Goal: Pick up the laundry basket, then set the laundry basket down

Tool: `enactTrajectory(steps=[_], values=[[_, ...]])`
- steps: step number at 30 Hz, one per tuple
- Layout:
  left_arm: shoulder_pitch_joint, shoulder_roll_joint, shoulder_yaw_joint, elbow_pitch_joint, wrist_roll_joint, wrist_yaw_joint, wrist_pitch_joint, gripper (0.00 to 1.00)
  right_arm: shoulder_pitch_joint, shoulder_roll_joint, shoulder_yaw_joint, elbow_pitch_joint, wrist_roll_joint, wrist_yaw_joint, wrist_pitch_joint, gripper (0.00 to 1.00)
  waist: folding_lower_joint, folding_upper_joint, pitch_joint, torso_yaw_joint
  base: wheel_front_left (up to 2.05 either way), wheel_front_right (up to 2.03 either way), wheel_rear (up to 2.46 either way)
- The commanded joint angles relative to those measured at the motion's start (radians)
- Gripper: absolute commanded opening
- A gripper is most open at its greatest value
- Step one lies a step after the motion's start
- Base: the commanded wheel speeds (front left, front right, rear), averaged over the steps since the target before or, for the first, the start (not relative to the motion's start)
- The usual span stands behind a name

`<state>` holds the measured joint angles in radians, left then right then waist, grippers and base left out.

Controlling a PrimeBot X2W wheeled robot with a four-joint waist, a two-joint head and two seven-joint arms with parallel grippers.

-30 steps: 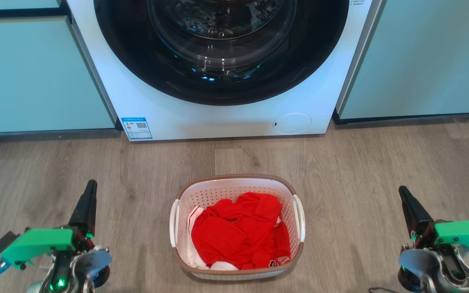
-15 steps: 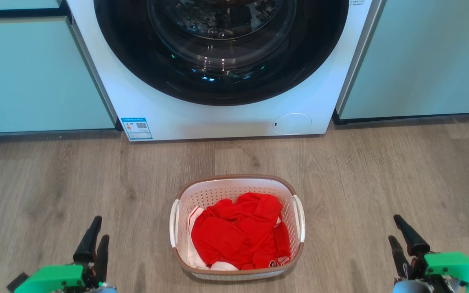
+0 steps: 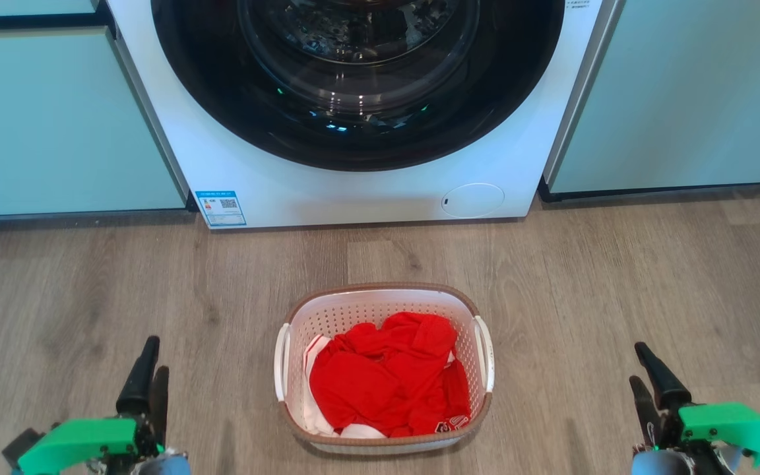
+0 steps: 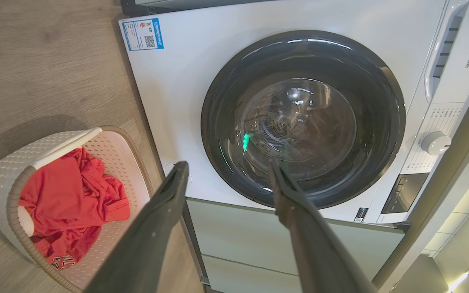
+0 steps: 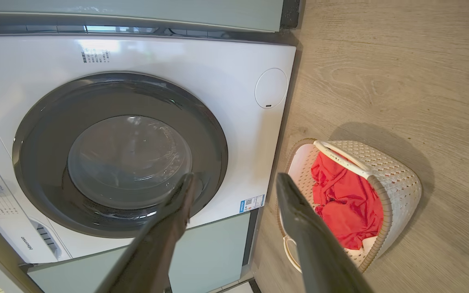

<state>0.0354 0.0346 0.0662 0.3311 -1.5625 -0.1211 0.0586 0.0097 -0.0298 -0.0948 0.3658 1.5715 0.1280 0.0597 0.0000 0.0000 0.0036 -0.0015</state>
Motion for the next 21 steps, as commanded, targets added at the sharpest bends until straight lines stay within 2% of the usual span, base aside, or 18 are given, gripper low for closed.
enactTrajectory(steps=[1, 12, 21], values=[[-0.048, 0.010, -0.001, -0.048, 0.025, 0.004, -0.010, 1.00, -0.039, -0.006, 0.005, -0.039, -0.022, 0.000, -0.013, 1.00, 0.0000, 0.0000, 0.000, 0.000, 0.00, 0.00, 0.00], [-0.053, 0.010, -0.006, -0.105, 0.130, 0.025, -0.043, 1.00, -0.052, -0.007, 0.020, -0.074, -0.158, 0.001, -0.045, 1.00, 0.0000, 0.0000, 0.002, 0.000, 0.00, 0.00, 0.00], [-0.056, 0.011, -0.025, -0.151, 0.285, 0.045, -0.069, 1.00, -0.058, -0.009, 0.055, -0.113, -0.320, 0.001, -0.071, 1.00, 0.0000, 0.0000, 0.005, -0.001, 0.00, 0.00, 0.00]])
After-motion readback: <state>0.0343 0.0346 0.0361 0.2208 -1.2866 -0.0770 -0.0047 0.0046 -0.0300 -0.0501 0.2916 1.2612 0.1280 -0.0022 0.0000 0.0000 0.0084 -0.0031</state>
